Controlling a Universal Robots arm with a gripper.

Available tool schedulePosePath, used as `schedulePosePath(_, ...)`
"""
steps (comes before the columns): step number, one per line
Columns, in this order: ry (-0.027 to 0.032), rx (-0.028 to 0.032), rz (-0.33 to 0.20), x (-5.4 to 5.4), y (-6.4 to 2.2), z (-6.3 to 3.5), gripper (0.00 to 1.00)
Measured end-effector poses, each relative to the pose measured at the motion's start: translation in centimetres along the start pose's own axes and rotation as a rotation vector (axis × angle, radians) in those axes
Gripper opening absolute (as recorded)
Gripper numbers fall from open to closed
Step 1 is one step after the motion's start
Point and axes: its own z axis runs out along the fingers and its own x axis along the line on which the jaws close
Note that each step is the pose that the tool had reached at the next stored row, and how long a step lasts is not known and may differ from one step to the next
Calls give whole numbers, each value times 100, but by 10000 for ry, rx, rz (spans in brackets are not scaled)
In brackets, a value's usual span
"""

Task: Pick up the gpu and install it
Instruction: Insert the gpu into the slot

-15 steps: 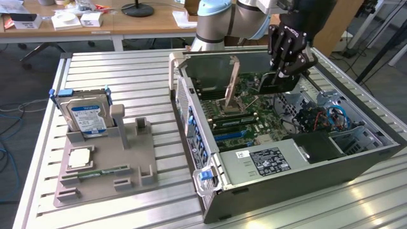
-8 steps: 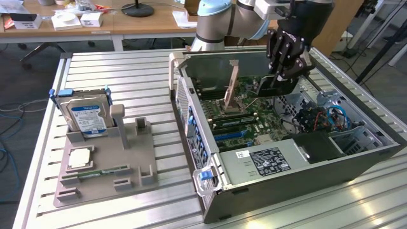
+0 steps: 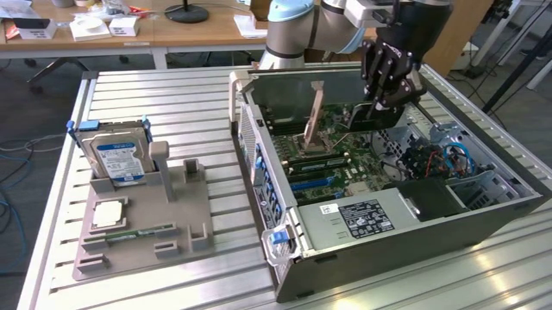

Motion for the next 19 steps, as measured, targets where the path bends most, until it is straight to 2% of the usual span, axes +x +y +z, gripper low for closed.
schedulePosePath(6, 2, -8, 1, -1, 2, 85, 27)
schedulePosePath(19, 5, -76, 2, 3, 4, 301, 27)
